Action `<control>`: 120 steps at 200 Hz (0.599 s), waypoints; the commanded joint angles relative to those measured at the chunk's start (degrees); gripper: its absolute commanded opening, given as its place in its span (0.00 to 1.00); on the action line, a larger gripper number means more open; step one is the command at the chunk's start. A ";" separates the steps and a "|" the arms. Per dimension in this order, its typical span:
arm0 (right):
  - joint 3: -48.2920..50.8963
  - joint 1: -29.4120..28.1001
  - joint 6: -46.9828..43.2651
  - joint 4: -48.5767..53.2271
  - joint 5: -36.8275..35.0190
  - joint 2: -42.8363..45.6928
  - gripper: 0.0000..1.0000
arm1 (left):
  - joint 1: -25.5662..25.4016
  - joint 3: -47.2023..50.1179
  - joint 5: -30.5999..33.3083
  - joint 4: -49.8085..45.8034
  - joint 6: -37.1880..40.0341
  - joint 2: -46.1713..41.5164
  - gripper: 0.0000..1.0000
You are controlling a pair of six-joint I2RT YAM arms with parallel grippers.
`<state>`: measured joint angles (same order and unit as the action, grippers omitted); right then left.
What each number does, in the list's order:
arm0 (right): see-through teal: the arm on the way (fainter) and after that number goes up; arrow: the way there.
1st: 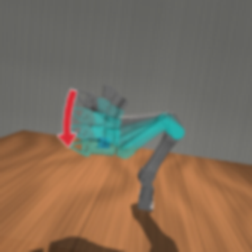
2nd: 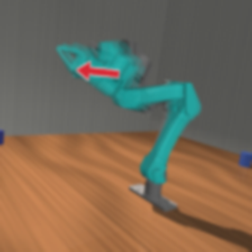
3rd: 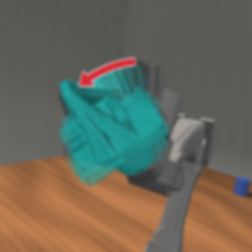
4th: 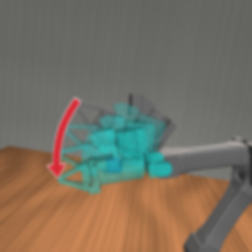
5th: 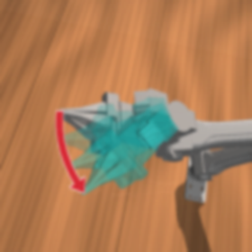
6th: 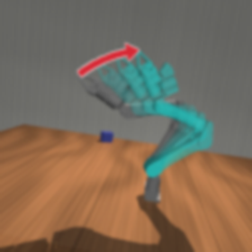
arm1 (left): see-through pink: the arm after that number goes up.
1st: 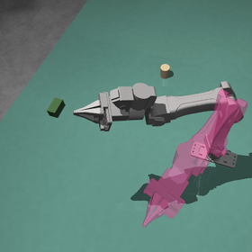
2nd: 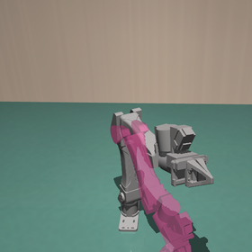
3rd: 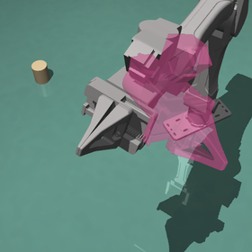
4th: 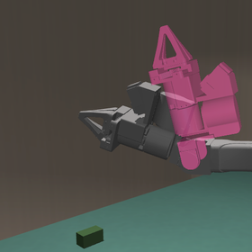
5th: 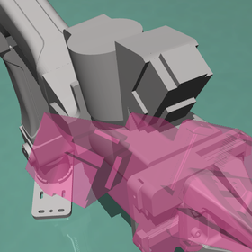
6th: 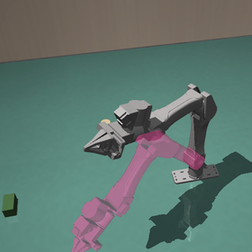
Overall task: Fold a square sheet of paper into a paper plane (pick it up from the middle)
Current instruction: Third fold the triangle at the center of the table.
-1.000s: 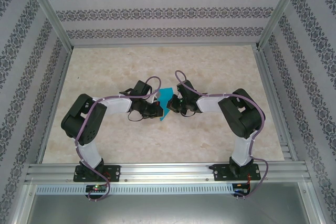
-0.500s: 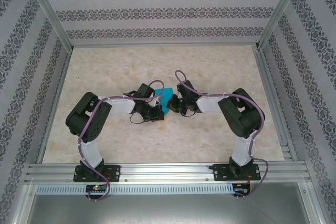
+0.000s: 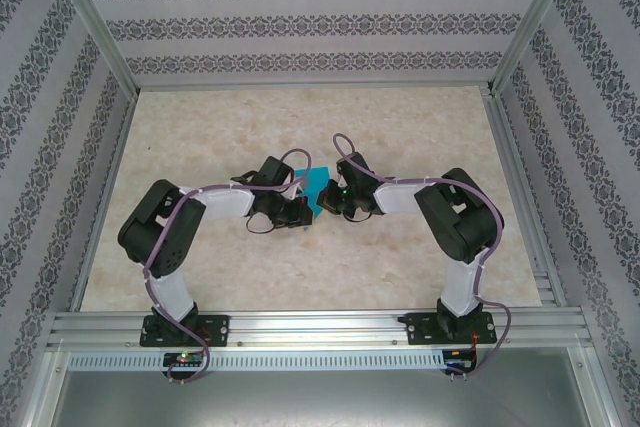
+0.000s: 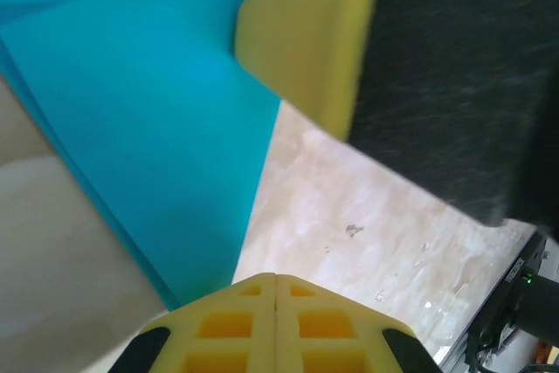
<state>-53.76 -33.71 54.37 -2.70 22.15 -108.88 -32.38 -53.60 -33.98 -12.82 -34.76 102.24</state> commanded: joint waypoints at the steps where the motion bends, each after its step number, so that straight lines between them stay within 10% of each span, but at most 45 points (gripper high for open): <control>1: 1.28 -0.12 -0.26 5.42 -2.56 -3.95 0.00 | 0.35 0.86 2.16 1.36 0.38 -1.29 0.04; 120: 0.96 0.10 -0.94 6.81 -2.90 -4.58 0.00 | 2.01 4.67 6.85 -1.68 2.07 1.93 0.02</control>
<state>-54.28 -33.65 54.35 -2.66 22.61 -109.34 -31.53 -51.96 -30.96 -11.92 -34.70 103.57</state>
